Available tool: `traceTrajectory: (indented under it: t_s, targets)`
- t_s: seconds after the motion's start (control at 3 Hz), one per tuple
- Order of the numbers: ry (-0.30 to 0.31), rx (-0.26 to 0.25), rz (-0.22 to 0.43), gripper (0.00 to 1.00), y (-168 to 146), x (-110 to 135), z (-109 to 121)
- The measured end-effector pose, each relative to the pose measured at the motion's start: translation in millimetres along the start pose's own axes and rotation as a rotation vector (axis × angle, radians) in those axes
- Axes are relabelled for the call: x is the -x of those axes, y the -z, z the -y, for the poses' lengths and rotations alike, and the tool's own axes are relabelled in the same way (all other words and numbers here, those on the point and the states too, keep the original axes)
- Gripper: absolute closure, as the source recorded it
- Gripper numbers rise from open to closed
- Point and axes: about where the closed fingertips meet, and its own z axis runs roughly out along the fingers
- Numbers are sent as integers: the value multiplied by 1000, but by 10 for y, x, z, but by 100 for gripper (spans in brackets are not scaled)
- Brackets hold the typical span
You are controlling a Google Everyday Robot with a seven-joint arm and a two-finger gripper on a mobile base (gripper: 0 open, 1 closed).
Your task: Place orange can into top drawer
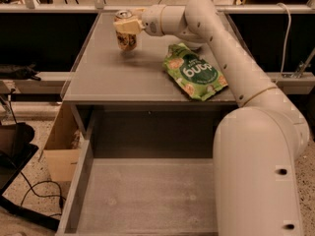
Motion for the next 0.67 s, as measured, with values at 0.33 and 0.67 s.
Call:
traceTrajectory:
  t_s: [0.33,0.67]
  targets:
    - [61,29,59,100,475,394,-209]
    - [79,59,74,100,1127,548,-596]
